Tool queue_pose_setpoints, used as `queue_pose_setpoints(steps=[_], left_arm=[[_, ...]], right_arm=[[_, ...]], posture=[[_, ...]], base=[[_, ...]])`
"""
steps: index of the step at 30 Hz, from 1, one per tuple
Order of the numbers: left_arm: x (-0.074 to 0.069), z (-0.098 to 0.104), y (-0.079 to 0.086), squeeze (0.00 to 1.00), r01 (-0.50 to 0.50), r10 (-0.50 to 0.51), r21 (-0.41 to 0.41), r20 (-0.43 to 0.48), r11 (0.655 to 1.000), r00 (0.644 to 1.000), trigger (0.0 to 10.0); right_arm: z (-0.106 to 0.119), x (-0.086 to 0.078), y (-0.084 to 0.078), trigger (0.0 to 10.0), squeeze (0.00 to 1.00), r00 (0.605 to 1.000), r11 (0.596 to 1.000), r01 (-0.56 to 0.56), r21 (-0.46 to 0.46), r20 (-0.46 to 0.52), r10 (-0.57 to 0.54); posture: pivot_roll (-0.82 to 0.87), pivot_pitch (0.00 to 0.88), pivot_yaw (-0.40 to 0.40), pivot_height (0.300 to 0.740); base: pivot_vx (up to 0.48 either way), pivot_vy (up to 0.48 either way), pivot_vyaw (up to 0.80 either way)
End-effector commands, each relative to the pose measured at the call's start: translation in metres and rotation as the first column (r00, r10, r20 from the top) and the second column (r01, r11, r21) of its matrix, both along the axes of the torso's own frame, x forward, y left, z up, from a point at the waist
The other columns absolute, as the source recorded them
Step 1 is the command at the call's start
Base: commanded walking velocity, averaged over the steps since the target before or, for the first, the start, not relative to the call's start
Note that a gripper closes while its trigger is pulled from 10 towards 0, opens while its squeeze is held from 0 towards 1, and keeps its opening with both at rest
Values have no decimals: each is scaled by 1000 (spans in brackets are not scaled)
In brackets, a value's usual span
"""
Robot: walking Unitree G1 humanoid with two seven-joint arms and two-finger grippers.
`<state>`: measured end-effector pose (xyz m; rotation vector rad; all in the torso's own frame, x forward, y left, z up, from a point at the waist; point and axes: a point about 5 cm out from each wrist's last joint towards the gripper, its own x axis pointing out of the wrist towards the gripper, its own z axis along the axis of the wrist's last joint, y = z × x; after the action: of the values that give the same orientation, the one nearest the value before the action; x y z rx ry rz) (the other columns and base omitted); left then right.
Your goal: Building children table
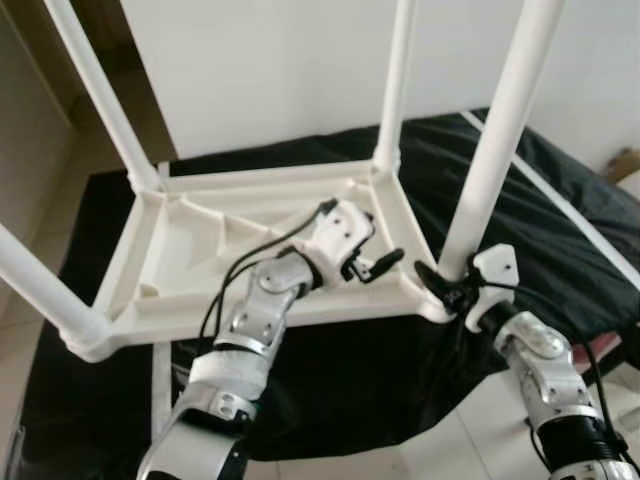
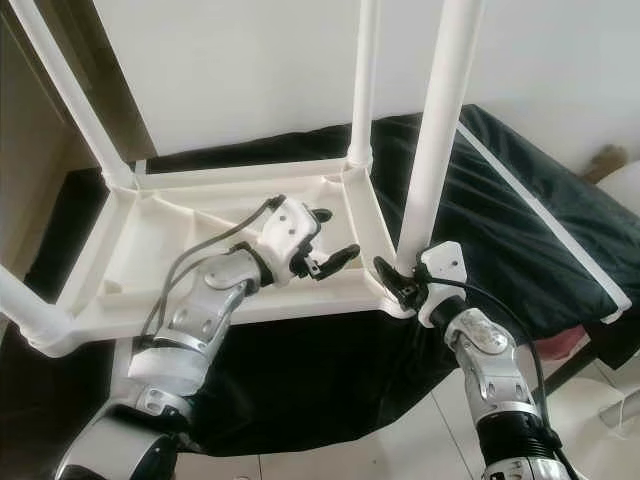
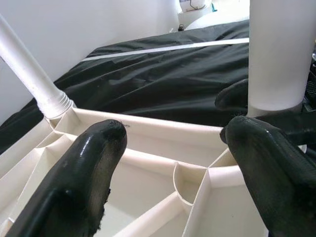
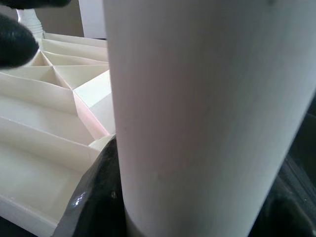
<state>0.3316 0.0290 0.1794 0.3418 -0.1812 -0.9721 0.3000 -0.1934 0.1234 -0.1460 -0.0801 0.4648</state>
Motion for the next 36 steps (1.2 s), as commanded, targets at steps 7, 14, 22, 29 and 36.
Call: queue_pose_setpoints(steps=[7,14,22,29,36], left_arm=[[-21,-20,-5,0,144,-141,60,-48,988,989,10000],[-27,-25,-6,0,153,-149,70,-64,986,987,10000],[-32,-26,-12,0,168,-163,54,-77,984,984,10000],[-34,-24,-18,0,184,-181,41,-78,982,980,10000],[-33,-28,-18,0,165,-162,15,-118,986,980,10000]], right_arm=[[-17,-9,2,10000,0,997,998,46,42,-69,-43],[-20,-14,10,10000,0,990,992,126,21,-68,-125],[-20,-20,19,10000,0,934,928,356,109,-79,-349],[-23,-20,24,10000,0,887,877,461,132,-109,-450],[-19,-24,20,10000,0,748,738,663,123,-119,-653]], posture=[[-75,7,65,740],[-71,12,50,740],[-79,7,46,740],[-86,9,50,740],[-91,10,46,740]], base=[[0,0,0],[0,0,0],[0,0,0],[0,0,0],[0,0,0]])
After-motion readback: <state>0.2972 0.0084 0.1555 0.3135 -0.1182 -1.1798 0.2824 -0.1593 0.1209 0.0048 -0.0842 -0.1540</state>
